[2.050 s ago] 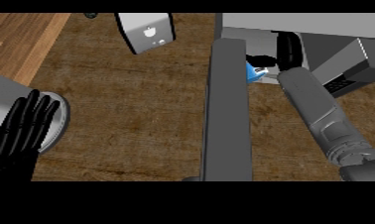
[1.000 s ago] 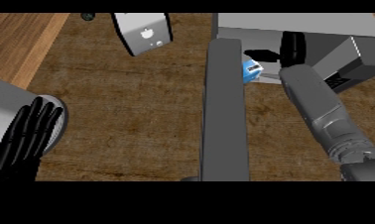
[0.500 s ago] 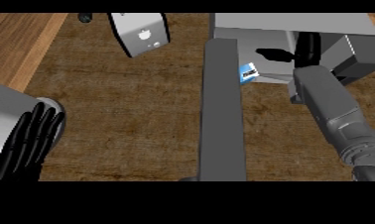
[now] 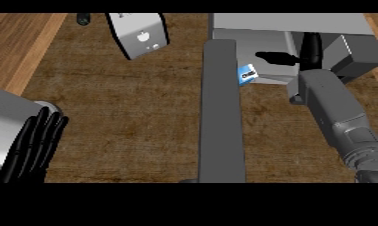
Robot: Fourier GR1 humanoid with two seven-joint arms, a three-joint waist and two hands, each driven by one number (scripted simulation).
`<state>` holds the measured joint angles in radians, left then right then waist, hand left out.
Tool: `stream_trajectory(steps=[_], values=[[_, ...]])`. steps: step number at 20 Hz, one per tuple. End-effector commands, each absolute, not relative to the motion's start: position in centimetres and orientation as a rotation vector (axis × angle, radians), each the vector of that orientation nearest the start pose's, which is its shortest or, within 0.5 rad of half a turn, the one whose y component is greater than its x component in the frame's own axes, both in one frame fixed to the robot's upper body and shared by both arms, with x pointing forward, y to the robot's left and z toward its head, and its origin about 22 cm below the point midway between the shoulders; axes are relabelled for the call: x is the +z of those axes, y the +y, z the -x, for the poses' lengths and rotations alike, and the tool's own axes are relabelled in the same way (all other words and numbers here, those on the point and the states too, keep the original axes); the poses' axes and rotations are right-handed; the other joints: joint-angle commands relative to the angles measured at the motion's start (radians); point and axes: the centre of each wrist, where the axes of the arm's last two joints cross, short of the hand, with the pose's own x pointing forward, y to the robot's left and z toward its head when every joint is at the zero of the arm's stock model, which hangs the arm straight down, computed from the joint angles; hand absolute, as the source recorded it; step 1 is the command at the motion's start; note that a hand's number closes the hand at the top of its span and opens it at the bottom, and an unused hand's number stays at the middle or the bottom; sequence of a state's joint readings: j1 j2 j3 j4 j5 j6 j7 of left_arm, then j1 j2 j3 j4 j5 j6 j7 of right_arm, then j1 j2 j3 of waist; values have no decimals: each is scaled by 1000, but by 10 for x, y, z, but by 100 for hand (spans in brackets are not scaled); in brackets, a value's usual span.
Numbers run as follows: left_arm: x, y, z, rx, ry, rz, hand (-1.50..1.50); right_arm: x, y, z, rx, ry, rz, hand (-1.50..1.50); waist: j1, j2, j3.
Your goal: Pick up the milk, place it into the microwave and close the microwave
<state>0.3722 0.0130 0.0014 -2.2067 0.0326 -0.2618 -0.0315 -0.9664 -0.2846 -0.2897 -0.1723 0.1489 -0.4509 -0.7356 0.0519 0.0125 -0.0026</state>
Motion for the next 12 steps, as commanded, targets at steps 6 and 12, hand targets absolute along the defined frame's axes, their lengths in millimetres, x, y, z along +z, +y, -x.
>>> stream_trajectory(steps=[6,12], values=[[82,239,-138,-147,-1873,73,-150,-30,-282,-392,112,-1814,454,-150,-39,-9,3],[81,241,-148,-125,-1895,49,-150,-64,-287,-364,108,-1751,397,-150,-57,-12,3]])
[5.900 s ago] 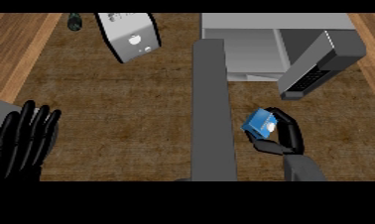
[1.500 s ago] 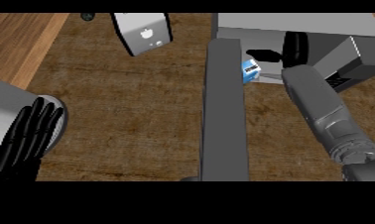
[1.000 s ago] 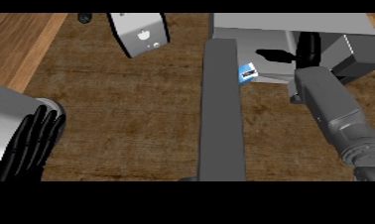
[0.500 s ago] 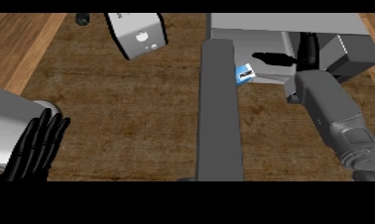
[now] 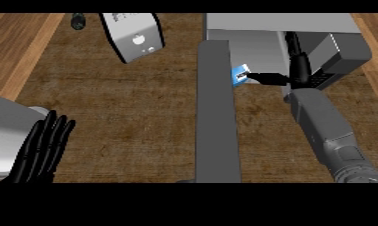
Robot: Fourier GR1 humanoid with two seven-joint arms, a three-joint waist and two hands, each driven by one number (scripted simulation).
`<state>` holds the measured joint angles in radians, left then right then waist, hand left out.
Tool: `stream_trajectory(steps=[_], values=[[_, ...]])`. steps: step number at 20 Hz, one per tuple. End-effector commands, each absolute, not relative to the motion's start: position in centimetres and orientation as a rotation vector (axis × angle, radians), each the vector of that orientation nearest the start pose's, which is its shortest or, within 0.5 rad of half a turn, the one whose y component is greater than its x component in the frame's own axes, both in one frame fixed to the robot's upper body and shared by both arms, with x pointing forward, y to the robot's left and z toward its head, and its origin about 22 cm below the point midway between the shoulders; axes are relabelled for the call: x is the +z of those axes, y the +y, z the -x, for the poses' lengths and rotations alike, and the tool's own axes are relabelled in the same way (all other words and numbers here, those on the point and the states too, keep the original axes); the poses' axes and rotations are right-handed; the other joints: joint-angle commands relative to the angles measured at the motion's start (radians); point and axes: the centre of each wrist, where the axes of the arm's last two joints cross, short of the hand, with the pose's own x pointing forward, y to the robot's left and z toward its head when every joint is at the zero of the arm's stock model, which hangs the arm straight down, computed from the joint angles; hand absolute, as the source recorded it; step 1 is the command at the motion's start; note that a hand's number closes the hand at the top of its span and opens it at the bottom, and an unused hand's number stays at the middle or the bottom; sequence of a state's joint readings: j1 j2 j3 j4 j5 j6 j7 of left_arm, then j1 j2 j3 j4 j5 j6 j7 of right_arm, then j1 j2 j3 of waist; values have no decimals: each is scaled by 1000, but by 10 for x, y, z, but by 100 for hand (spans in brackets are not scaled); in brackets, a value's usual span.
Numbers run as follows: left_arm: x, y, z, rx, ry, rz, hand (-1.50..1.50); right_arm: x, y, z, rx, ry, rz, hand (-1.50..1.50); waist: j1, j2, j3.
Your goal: Pick up the milk, place it into the microwave and close the microwave
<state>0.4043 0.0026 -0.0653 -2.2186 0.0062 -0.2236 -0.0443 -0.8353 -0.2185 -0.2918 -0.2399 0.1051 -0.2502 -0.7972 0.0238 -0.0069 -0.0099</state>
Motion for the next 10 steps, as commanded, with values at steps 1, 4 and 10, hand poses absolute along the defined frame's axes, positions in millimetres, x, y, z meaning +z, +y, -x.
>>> stream_trajectory(steps=[1,4,10], values=[[77,234,-141,-120,-1871,71,-150,-74,-274,-358,80,-1751,407,-150,-25,6,10],[90,246,-145,-133,-1897,55,-150,-88,-272,-345,92,-1717,364,-150,-23,7,10],[77,239,-141,-153,-1865,87,-150,-122,-268,-307,-12,-1699,253,-150,-23,7,10]])
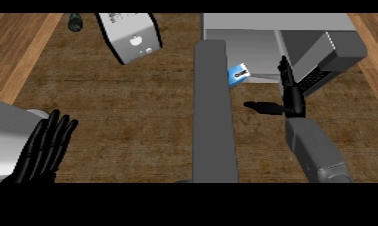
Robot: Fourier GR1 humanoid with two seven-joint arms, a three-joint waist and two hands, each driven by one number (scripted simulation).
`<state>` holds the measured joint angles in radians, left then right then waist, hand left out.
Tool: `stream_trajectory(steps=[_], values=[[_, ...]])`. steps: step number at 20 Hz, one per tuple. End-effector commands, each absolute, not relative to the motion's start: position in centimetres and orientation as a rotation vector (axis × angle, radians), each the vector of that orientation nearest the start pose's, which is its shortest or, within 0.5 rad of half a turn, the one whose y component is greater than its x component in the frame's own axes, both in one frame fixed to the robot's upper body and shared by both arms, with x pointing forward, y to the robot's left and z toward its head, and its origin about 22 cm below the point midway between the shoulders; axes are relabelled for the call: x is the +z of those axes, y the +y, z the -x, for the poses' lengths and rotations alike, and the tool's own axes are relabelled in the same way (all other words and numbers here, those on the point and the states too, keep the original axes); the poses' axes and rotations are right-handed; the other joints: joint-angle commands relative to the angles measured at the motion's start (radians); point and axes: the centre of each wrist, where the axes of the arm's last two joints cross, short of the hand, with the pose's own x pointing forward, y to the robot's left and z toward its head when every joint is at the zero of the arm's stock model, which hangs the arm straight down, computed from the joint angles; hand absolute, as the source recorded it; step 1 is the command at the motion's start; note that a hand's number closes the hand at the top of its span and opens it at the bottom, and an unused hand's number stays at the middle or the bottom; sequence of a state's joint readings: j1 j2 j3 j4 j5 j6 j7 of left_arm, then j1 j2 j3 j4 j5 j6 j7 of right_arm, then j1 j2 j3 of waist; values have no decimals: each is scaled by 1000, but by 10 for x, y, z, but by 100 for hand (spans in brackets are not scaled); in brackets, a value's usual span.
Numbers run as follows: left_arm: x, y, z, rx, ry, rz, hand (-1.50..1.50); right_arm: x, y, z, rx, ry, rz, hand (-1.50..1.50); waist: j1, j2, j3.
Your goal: Pick up the milk, place it into the microwave and close the microwave
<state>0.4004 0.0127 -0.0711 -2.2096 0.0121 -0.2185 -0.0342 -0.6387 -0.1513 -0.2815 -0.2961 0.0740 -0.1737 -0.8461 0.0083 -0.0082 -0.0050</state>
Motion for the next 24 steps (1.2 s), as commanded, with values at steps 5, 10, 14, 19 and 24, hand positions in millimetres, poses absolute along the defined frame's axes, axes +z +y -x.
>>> stream_trajectory(steps=[5,10,14,19,24], values=[[80,248,-129,-221,-1857,178,-150,-149,-264,-265,-53,-1707,203,-150,-16,2,4],[73,231,-144,-332,-1793,324,-150,-160,-270,-238,-78,-1708,40,-150,-25,2,4],[72,235,-152,-427,-1786,315,150,-170,-289,-195,-85,-1712,18,-150,-26,2,3],[73,210,-180,-444,-1779,351,150,-160,-286,-177,-103,-1777,18,-150,-18,6,4],[55,181,-208,-528,-1756,381,150,-160,-299,-141,-125,-1790,-8,-150,-20,8,4]])
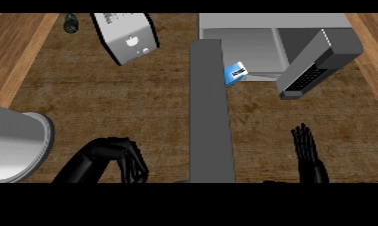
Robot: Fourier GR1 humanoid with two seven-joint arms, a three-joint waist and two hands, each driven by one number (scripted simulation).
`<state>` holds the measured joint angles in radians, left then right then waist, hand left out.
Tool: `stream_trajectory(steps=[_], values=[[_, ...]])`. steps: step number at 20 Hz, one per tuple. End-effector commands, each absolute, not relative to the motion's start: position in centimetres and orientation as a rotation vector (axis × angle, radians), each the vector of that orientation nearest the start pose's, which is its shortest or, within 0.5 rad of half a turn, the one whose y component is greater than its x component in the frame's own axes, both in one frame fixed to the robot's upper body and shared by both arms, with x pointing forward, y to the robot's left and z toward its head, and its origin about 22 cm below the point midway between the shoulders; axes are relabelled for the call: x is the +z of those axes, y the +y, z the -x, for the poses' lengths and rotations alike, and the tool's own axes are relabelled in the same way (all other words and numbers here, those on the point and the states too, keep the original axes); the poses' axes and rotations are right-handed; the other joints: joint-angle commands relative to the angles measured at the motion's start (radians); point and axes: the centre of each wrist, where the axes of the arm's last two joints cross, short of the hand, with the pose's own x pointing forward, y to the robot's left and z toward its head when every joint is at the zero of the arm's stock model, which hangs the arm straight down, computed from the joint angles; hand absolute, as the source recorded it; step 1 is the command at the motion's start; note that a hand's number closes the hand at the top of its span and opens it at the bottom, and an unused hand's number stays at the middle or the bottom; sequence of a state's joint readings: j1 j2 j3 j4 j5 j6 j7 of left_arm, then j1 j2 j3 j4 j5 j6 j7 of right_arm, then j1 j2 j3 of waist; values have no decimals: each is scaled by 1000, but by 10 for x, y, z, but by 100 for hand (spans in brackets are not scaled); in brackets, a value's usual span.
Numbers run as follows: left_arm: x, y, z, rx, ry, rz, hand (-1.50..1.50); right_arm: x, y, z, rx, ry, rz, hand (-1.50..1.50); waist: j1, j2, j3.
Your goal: Pick up the milk, place it into the microwave and close the microwave
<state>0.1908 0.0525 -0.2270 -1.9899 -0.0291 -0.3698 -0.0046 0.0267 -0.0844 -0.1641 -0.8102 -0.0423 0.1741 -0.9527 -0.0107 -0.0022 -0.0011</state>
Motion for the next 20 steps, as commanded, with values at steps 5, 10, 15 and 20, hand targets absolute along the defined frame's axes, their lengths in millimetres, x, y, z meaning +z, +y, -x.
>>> stream_trajectory(steps=[5,10,15,20], values=[[56,166,-218,-699,-1699,454,150,-156,-297,-110,-133,-1780,19,-150,-2,2,1],[40,128,-224,-835,-1551,547,150,-134,-311,-99,-141,-1813,10,-150,-8,1,0],[24,83,-235,-913,-1624,524,150,-125,-337,-81,-153,-1840,17,-150,-9,3,0],[2,43,-221,-1019,-1585,466,150,-115,-324,-69,-100,-1886,-68,-150,-31,4,0]])
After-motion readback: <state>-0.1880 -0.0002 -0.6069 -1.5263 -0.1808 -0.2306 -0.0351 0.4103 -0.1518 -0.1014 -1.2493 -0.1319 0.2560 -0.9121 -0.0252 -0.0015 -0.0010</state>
